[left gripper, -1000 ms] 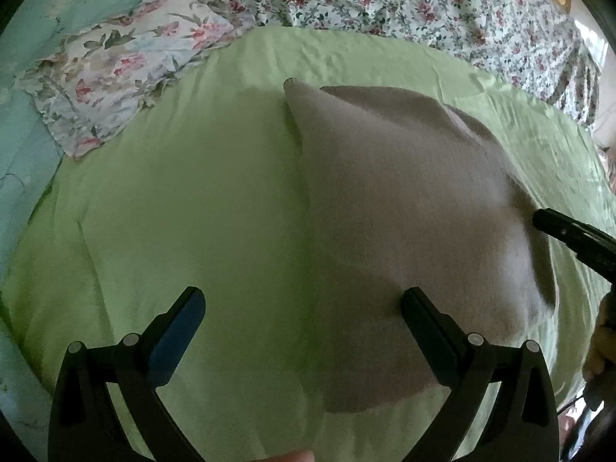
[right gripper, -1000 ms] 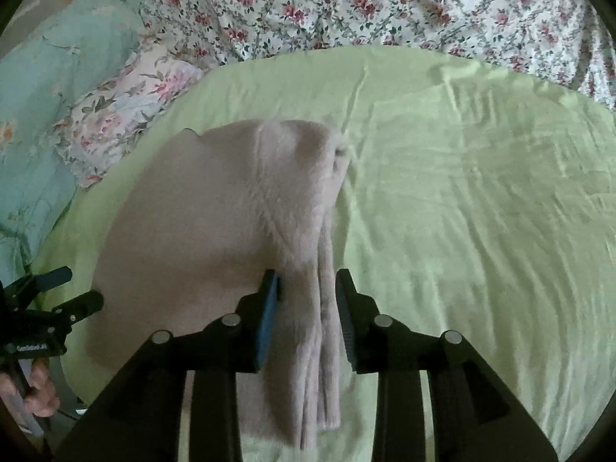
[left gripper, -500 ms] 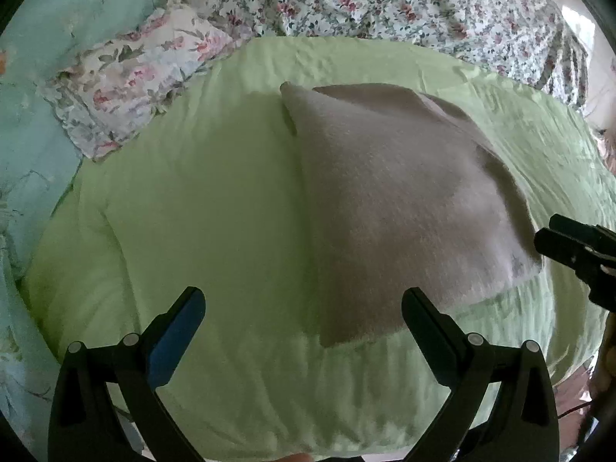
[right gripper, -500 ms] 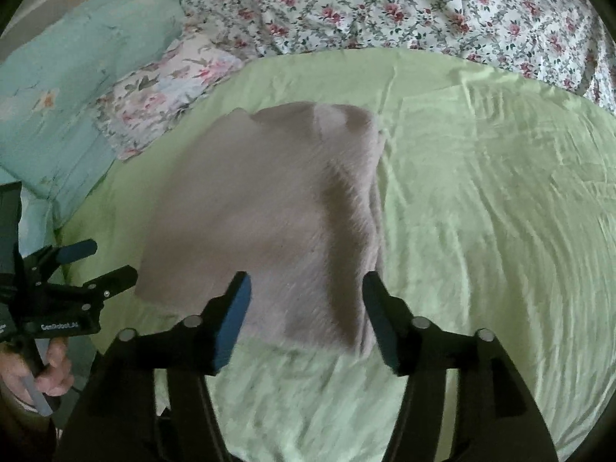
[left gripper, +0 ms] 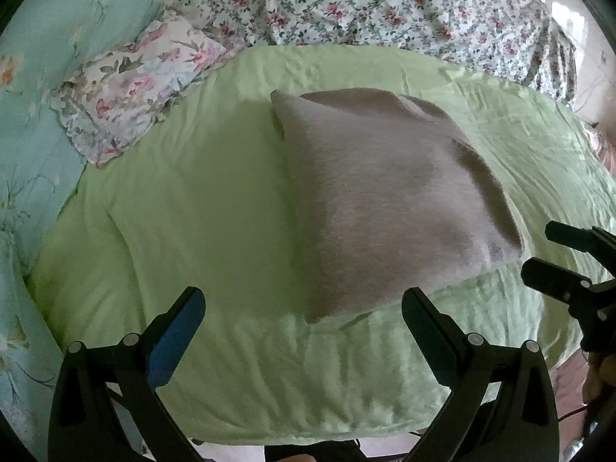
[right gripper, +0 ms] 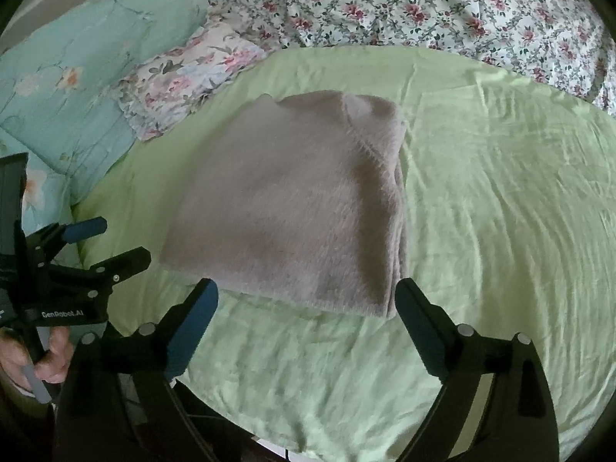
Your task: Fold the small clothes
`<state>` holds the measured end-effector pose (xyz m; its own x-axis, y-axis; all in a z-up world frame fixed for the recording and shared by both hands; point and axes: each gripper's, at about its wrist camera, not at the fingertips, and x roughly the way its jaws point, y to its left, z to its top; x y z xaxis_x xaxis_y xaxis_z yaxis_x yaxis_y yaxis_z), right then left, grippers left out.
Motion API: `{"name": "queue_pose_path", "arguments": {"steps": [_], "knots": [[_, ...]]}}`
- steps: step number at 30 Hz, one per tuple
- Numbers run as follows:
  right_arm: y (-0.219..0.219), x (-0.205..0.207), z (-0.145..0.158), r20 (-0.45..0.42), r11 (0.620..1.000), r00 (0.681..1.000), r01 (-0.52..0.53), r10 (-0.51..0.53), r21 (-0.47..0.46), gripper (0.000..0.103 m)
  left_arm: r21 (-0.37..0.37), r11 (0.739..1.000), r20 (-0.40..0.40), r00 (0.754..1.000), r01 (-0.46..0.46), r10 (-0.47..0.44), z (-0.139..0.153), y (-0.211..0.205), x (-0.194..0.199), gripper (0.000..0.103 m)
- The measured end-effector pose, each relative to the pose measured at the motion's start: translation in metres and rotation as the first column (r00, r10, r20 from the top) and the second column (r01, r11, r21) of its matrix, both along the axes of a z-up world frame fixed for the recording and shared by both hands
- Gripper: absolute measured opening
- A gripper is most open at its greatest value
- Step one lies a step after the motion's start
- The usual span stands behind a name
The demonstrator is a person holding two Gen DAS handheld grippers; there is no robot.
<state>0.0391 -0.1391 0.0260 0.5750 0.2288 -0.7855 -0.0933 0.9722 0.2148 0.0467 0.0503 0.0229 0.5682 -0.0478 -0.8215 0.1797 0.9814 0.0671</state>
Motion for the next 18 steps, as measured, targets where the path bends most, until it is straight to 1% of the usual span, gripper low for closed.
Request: {"name": "queue_pose_path", "arguments": {"steps": [5, 18], "knots": [[0.001, -0.003, 0.001, 0.002, 1.000, 1.000, -0.006, 0.006, -0.003, 0.096, 0.004, 1.000, 0.013, 1.000, 0.011, -0.011, 0.003, -0.001, -0.001, 0.102], [0.011, -0.005, 0.011, 0.031, 1.000, 0.999, -0.019, 0.019, 0.002, 0.098, 0.001, 1.000, 0.056, 0.998, 0.007, -0.007, 0.016, 0.003, -0.005, 0.102]]}}
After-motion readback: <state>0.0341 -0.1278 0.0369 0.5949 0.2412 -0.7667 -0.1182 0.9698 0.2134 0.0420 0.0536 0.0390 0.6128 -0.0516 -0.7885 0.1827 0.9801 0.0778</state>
